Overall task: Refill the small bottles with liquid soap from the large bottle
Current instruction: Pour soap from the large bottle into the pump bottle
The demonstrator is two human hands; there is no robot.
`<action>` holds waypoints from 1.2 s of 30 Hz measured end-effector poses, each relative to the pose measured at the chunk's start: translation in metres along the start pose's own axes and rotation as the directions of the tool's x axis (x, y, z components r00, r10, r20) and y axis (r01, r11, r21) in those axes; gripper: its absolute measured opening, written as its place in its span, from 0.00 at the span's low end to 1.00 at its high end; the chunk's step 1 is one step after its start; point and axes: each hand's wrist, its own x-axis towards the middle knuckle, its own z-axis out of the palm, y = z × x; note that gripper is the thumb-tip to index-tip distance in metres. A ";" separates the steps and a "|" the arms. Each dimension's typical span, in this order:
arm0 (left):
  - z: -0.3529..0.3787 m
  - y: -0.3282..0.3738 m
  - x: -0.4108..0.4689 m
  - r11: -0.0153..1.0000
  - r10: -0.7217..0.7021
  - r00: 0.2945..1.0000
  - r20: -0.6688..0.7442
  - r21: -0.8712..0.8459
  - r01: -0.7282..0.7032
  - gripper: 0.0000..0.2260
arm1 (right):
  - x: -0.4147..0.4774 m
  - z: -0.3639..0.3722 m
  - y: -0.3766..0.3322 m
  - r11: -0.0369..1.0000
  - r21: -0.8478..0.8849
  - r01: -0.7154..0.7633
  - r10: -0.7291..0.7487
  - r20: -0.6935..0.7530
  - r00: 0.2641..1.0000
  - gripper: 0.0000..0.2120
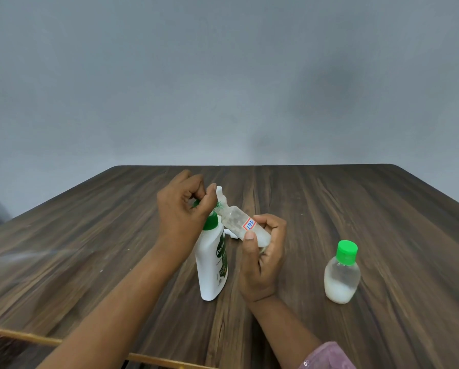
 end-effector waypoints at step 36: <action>-0.001 0.002 0.008 1.000 0.016 0.999 0.044 0.015 -0.017 0.17 | 0.000 0.001 -0.002 1.000 0.014 0.007 -0.008 0.029 1.000 0.08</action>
